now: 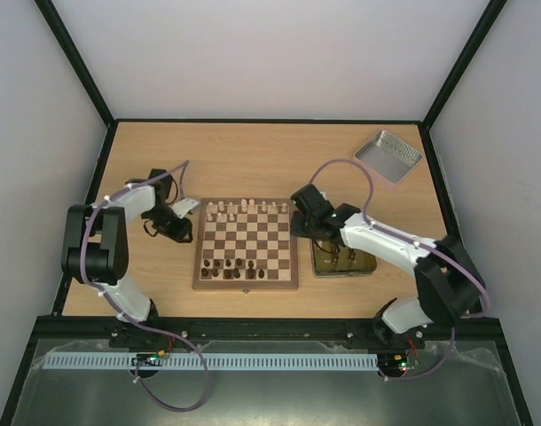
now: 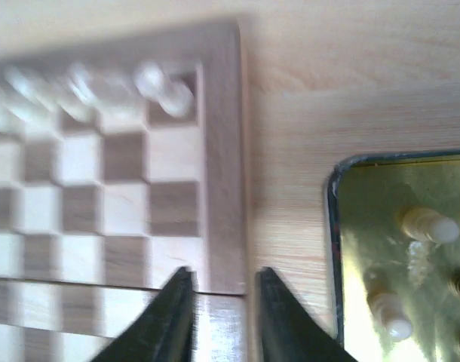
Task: Set up the chess pieces on the board
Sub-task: Move the chessboard to the center of the board, then move the storage box to the center of the board.
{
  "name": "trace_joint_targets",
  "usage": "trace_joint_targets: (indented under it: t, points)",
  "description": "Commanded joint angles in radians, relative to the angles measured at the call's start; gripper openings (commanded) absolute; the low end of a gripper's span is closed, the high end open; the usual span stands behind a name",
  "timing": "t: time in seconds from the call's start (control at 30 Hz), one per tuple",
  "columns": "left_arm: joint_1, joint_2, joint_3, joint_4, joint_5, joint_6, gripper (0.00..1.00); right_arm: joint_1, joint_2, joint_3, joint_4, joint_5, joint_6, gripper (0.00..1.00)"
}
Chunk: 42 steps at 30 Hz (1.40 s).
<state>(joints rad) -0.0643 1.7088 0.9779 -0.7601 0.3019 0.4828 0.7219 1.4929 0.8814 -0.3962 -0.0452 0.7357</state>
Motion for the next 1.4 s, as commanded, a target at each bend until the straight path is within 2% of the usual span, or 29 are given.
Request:
trace_joint_targets:
  t: [0.0,0.07,0.17,0.2,0.27,0.3,0.6,0.7,0.8,0.9,1.37]
  points:
    - [0.058,-0.085,0.043,-0.016,-0.01,0.005,0.41,0.004,-0.113,0.099,-0.142,0.1,-0.019,0.31]
    - [0.075,-0.123,0.052,-0.024,-0.013,0.008,0.52,0.004,-0.139,0.109,-0.169,0.106,-0.021,0.39]
    - [0.092,-0.18,0.061,-0.03,-0.026,0.008,0.66,0.003,-0.151,0.086,-0.195,0.109,-0.021,0.41]
    - [0.097,-0.2,0.065,-0.033,-0.027,0.007,0.78,0.002,-0.156,0.069,-0.193,0.107,-0.02,0.41]
    - [0.101,-0.238,0.068,-0.033,-0.032,-0.002,0.97,0.002,-0.165,0.033,-0.184,0.105,-0.015,0.41]
    - [0.102,-0.265,0.066,-0.024,-0.039,-0.013,0.99,0.003,-0.17,0.02,-0.18,0.104,-0.013,0.42]
    - [0.104,-0.347,0.018,0.057,0.005,-0.113,0.99,-0.044,-0.144,-0.039,-0.116,0.081,-0.031,0.41]
    - [0.106,-0.371,-0.001,0.072,0.017,-0.128,0.99,-0.056,-0.118,-0.046,-0.091,0.064,-0.041,0.36]
    - [0.108,-0.39,-0.016,0.079,0.027,-0.136,0.99,-0.065,-0.087,-0.055,-0.062,0.038,-0.053,0.26]
    - [0.114,-0.39,-0.017,0.075,0.023,-0.135,0.99,-0.065,-0.062,-0.059,-0.039,0.024,-0.06,0.22]
    - [0.133,-0.386,0.002,0.052,0.052,-0.133,0.99,-0.066,0.007,-0.041,-0.002,-0.027,-0.059,0.13]
